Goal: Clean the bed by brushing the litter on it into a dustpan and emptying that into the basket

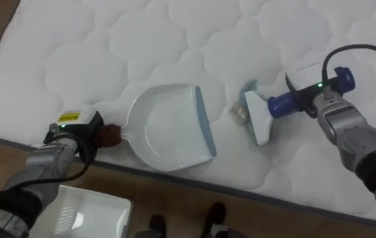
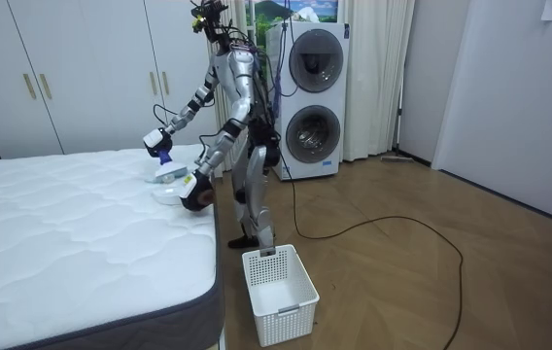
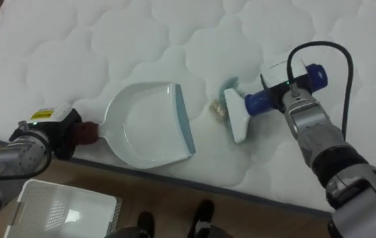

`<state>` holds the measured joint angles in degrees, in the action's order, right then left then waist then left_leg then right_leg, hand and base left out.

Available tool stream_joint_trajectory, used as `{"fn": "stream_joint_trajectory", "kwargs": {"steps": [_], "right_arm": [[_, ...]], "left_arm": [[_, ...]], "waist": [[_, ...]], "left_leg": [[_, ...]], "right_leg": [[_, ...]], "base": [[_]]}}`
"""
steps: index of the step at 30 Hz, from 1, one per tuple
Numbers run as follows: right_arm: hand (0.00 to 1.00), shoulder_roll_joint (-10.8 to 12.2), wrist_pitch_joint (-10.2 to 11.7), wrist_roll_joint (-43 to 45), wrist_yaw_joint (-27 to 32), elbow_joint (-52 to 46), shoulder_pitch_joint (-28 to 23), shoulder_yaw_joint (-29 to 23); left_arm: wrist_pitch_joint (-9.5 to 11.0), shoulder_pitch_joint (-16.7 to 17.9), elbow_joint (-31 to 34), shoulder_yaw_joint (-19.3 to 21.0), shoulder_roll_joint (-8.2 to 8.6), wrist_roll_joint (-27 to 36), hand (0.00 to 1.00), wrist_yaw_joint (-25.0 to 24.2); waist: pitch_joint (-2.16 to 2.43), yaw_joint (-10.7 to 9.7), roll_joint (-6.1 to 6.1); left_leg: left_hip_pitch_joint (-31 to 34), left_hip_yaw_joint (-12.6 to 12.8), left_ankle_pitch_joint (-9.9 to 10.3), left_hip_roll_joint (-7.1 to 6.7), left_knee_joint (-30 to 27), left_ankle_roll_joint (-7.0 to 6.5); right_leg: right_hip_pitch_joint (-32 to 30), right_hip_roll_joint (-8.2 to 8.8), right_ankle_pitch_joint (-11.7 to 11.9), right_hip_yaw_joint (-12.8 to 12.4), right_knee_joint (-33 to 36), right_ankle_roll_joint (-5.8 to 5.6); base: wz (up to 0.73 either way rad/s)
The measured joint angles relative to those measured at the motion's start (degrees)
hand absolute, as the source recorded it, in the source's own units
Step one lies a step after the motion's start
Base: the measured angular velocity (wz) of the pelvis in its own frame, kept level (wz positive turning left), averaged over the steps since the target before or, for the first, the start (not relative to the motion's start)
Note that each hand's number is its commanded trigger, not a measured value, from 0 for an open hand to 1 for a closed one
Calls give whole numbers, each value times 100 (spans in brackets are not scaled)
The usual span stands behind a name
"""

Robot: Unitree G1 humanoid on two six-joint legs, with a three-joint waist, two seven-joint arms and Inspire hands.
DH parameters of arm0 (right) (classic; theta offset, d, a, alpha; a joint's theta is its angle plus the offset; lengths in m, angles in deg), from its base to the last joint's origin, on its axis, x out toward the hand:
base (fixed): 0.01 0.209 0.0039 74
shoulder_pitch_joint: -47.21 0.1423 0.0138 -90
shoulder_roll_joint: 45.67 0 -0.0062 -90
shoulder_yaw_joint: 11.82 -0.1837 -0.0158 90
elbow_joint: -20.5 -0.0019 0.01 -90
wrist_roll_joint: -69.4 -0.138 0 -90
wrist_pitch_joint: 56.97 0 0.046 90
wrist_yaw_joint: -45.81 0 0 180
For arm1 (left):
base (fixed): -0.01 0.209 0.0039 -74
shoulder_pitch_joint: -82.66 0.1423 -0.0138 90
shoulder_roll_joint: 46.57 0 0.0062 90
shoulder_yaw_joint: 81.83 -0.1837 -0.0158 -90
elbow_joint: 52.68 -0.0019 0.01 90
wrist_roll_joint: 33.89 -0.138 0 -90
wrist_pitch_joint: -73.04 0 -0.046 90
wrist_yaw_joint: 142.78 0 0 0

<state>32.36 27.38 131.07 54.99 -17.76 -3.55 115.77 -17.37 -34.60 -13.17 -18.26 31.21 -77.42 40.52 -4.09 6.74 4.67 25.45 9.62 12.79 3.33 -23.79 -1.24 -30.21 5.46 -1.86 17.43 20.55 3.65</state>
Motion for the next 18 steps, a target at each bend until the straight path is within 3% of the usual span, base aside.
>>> {"fn": "stream_joint_trajectory", "kwargs": {"steps": [18], "right_arm": [[100, 44, 302, 90, -227, -824, -27, 121]], "left_arm": [[126, 29, 25, -4, -27, -350, 100, 119]], "waist": [[11, 12, 17]], "left_leg": [[-3, 46, -2, 2, -22, -1]], "right_leg": [[-2, -4, -1, 7, 6, -1]], "base": [[0]]}}
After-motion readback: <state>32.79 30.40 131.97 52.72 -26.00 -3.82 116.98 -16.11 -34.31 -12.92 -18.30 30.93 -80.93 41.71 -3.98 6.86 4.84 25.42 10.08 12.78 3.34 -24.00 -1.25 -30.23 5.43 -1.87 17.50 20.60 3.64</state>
